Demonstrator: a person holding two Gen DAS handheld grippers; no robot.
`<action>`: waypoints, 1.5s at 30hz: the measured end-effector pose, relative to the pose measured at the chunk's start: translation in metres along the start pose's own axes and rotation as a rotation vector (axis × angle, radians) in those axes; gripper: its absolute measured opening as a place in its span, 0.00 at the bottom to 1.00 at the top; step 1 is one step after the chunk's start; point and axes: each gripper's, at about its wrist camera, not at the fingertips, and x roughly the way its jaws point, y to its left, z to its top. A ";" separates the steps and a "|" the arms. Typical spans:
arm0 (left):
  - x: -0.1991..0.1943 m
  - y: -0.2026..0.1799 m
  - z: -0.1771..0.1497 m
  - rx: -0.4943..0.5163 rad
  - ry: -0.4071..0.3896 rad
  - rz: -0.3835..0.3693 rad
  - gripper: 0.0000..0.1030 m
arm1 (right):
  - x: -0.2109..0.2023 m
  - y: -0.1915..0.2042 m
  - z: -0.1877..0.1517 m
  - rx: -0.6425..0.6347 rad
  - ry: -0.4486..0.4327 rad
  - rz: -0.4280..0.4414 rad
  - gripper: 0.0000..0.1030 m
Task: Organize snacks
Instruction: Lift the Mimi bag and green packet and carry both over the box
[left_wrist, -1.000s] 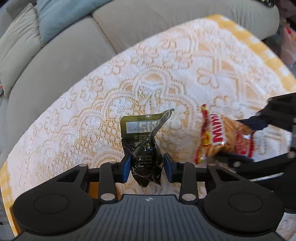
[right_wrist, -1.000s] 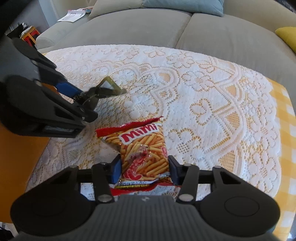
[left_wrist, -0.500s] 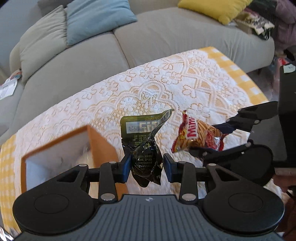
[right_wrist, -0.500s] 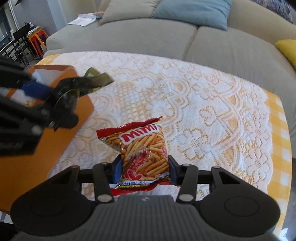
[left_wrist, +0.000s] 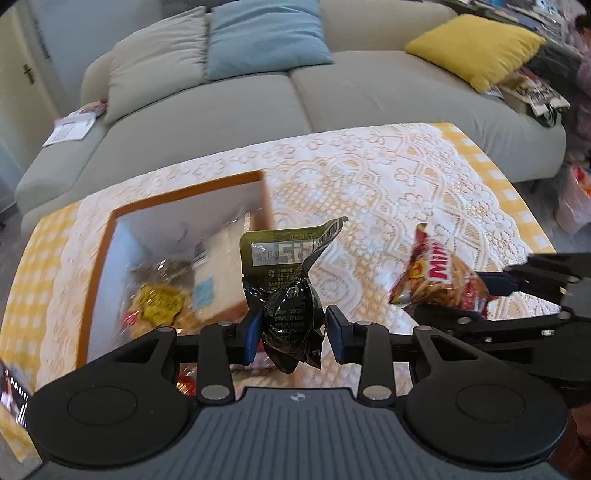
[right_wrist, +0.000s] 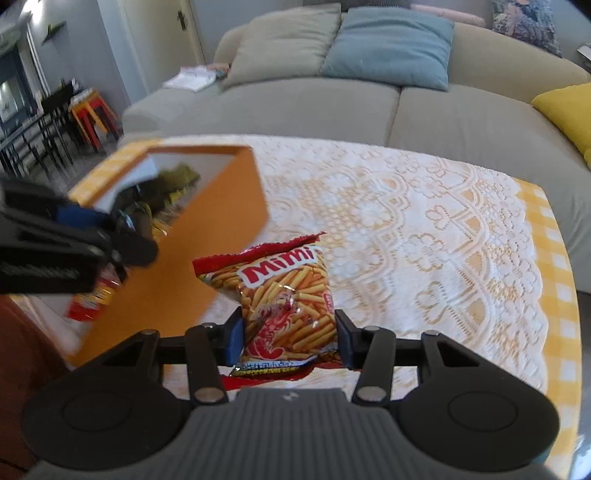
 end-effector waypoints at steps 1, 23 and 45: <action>-0.004 0.006 -0.003 -0.011 -0.005 0.004 0.41 | -0.005 0.006 -0.001 0.021 -0.015 0.010 0.46; 0.004 0.160 -0.039 -0.393 0.025 -0.013 0.40 | 0.037 0.148 0.042 -0.176 0.043 0.148 0.46; 0.052 0.157 -0.045 -0.407 0.201 -0.093 0.40 | 0.153 0.183 0.040 -0.758 0.353 0.032 0.47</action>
